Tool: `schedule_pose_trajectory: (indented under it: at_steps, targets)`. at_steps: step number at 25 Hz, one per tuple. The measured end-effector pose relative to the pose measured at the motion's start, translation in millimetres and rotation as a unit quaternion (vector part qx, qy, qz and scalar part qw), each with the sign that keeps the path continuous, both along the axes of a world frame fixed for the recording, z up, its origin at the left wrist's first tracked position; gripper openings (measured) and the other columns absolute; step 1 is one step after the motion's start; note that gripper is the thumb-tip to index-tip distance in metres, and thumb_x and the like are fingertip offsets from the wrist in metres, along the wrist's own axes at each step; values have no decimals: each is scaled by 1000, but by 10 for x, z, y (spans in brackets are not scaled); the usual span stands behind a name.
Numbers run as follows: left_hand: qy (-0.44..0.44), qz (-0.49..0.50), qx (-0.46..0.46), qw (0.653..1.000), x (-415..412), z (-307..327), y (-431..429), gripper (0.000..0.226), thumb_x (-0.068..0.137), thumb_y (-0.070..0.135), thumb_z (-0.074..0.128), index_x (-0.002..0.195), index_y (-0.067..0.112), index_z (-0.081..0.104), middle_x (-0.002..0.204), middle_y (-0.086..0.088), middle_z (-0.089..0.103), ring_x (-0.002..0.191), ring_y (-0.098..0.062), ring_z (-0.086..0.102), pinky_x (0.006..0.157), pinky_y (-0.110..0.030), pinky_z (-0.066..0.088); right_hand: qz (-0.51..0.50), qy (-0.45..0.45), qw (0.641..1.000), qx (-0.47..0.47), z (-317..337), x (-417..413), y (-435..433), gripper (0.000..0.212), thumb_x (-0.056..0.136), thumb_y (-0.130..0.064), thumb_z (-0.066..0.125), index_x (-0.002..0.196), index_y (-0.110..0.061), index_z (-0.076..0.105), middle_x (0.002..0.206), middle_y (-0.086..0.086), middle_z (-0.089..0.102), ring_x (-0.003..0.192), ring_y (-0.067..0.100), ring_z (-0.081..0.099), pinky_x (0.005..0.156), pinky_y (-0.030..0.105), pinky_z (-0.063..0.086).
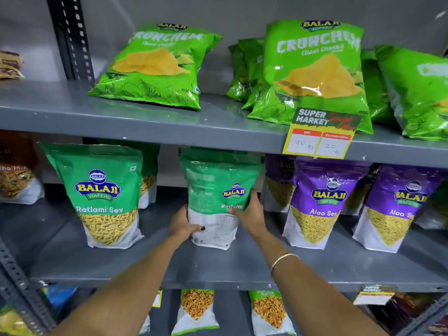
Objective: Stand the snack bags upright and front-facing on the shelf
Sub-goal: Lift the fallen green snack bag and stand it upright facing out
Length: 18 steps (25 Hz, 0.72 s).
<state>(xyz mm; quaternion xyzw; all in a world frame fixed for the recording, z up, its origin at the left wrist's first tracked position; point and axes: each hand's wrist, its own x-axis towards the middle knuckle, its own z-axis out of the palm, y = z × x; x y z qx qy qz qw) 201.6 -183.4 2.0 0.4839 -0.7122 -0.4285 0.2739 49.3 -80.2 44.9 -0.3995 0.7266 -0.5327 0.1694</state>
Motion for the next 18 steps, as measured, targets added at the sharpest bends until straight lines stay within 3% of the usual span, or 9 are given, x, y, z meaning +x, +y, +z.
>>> schedule_pose_trajectory:
  at_steps: [4,5,7,9,11,13,14,15,18]
  targets:
    - [-25,-63,64,996,109,1,-90,77,59,-1,79,127,7,44,121,-11,60,112,-27,56,91,-38,50,-36,1,998,55,-93,-61,-43,67,68,-19,79,120,-4,39,125,14,58,112,28,58,89,33,48]
    - [-34,-82,91,992,144,16,-101,69,64,-4,74,125,8,43,115,-11,59,107,-26,56,86,-36,51,-53,-14,994,94,-110,-68,-40,72,70,-28,77,122,-2,35,124,16,56,107,31,60,87,39,51]
    - [-40,-120,156,980,223,69,-115,42,76,-7,61,111,10,48,99,-9,58,91,-19,57,78,-31,50,-47,-142,975,165,-159,-34,-39,80,77,-38,69,129,0,22,107,15,55,75,27,63,58,36,56]
    - [-33,-142,210,967,297,122,-121,27,84,-6,52,105,10,48,85,-5,58,77,-12,59,71,-24,49,-12,-276,948,156,-213,-1,-57,68,83,-27,65,128,-3,19,82,12,52,50,17,54,37,24,49]
    - [-35,-149,232,961,347,142,-128,25,88,2,51,112,10,45,81,-3,62,67,-6,65,66,-21,47,4,-306,943,134,-259,-17,-96,45,85,-7,59,117,-8,27,71,8,48,45,12,50,40,23,46]
    - [-55,-158,218,962,350,138,-105,42,88,15,58,127,11,42,95,-6,67,71,-5,68,69,-22,48,57,-259,950,164,-260,-44,-52,30,83,3,54,105,-12,39,80,5,49,58,11,47,53,25,43]
    - [-60,-148,196,967,325,120,-95,56,85,17,63,134,12,37,110,-11,64,83,-11,67,74,-25,49,99,-206,953,196,-288,-78,-33,31,80,2,57,104,-13,44,90,4,49,67,12,47,57,23,41]
    - [-61,-129,167,976,290,113,-75,70,81,17,68,140,14,31,126,-14,57,100,-16,61,81,-29,48,148,-151,951,226,-303,-102,2,42,76,-2,64,111,-16,46,104,4,48,79,14,49,63,24,42]
    - [-35,-118,94,988,132,133,-1,99,71,10,76,148,13,14,153,-12,29,139,-23,32,109,-32,32,229,-79,937,251,-328,-60,27,95,58,-27,85,138,-27,34,135,0,41,124,17,41,103,32,41]
